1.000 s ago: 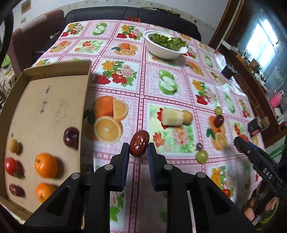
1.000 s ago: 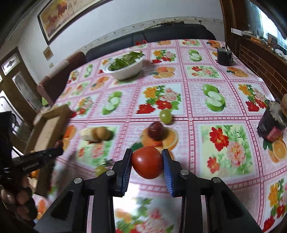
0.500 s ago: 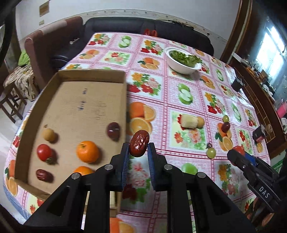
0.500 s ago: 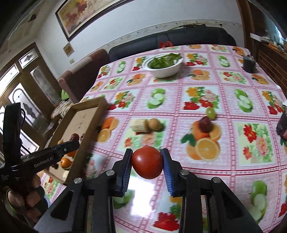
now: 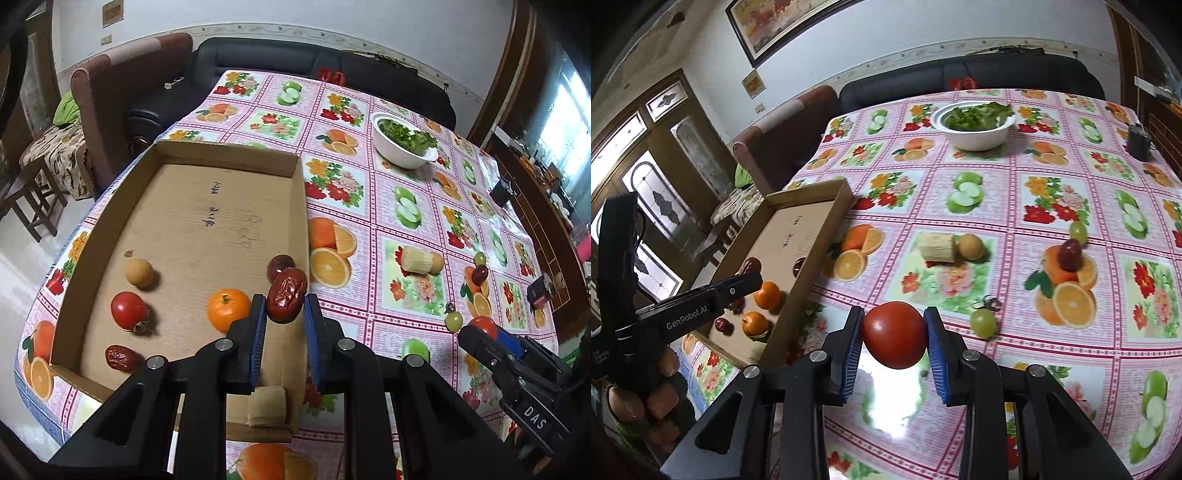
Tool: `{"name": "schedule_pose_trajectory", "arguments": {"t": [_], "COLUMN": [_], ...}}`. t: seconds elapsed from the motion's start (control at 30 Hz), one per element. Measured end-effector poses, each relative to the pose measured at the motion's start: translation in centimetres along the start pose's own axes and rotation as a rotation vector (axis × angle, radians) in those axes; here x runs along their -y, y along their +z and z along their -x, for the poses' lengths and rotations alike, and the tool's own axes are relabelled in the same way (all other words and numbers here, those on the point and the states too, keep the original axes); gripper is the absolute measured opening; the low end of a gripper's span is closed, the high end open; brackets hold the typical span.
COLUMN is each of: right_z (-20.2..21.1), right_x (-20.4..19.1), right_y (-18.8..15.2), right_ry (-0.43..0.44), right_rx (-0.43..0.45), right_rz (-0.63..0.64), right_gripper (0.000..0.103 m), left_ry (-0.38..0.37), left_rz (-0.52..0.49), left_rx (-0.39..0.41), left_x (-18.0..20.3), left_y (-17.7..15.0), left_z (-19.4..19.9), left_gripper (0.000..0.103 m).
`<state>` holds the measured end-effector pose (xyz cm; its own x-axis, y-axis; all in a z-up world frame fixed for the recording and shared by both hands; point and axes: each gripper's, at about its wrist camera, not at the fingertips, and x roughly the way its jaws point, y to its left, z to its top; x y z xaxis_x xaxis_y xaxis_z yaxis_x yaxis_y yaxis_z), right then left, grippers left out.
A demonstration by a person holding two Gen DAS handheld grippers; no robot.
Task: Organize fruits
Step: 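Carry the date and the tomato over the cardboard box with both tools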
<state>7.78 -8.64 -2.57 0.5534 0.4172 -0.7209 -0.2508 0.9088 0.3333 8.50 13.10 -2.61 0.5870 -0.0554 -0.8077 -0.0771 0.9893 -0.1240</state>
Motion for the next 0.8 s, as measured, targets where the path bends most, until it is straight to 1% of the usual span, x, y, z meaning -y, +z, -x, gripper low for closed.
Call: {"name": "schedule_pose_trajectory", "arguments": {"t": [0.53, 0.8], "right_z": [-1.9, -2.7], "right_x": [-3.8, -4.6], "right_y": [0.8, 0.8], "right_ry": [0.045, 0.055], "right_rx": [-0.028, -0.044], "right_rz": [0.058, 0.072], "right_gripper": [0.033, 0.033], "left_ry": [0.027, 0.031], "left_rz": [0.053, 0.075], "left_rx": [0.000, -0.013], "left_x": [-3.2, -4.3], "left_y": [0.2, 0.1], "left_z": [-0.2, -0.7], "left_gripper": [0.018, 0.018]}}
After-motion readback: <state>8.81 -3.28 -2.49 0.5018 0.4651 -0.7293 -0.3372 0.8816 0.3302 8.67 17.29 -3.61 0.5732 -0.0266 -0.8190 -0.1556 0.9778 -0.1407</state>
